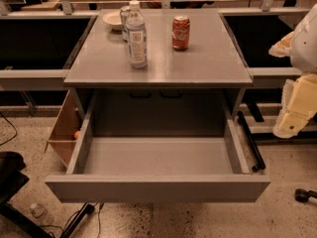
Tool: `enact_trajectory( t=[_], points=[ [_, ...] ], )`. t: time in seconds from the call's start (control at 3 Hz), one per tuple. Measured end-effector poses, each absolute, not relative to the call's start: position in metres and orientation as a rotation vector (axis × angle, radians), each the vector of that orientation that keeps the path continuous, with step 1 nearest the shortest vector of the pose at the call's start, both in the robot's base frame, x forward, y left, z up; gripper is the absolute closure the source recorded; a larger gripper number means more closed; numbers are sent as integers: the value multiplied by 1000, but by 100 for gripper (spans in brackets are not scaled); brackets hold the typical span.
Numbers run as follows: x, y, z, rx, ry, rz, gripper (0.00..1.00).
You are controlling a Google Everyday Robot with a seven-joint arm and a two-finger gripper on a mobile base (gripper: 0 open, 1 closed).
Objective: Close top drawer
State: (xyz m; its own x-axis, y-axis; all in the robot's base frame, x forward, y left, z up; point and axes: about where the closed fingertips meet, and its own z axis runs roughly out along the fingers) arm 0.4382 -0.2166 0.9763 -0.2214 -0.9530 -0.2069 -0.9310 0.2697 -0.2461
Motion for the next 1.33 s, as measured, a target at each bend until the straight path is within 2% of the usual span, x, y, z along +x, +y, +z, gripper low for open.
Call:
enact_trajectory(
  t=[0.67,1.0,1.33],
  points=[
    [436,-214,970,-1715,2216,-74,0],
    [418,-206,944,-1705,2199,-27,19],
    [377,-205,886,-1662,2214,-32,50]
  ],
)
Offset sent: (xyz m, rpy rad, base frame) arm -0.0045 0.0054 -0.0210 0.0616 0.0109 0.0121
